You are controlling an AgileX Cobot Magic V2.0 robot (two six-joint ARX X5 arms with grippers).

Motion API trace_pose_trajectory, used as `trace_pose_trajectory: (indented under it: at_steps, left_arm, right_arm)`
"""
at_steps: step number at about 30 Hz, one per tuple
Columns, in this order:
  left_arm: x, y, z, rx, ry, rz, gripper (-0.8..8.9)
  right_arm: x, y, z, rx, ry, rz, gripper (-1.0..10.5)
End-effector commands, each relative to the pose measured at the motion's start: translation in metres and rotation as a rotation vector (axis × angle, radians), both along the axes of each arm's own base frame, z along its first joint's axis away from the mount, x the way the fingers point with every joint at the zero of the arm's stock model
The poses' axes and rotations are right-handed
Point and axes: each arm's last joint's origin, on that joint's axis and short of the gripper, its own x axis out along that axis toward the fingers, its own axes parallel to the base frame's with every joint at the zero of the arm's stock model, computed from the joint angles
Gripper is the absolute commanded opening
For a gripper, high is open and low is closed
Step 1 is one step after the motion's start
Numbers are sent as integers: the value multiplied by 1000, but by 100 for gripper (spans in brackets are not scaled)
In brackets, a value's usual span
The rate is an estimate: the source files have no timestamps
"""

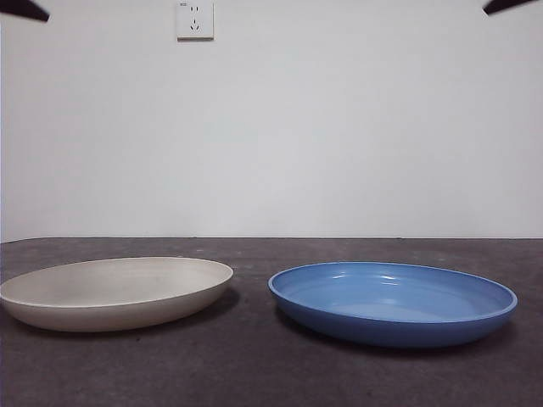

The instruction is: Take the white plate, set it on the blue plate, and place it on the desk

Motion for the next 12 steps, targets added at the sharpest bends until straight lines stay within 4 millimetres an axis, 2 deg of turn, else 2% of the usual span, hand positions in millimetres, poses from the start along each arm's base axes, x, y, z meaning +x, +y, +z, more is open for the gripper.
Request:
trace_pose_trajectory:
  at_steps: [1,4,12]
  left_arm:
    - [1,-1,8,9,-43,-13,516]
    - [1,-1,8,8,-43,-13,564]
    - [0,-1,7,10,-11,-15,563]
  right_arm:
    - [1,1,5,-4,-26,10,525]
    - [1,1,5,-8,-30,13,621]
    - [1,1,5,-18,-42,21,620]
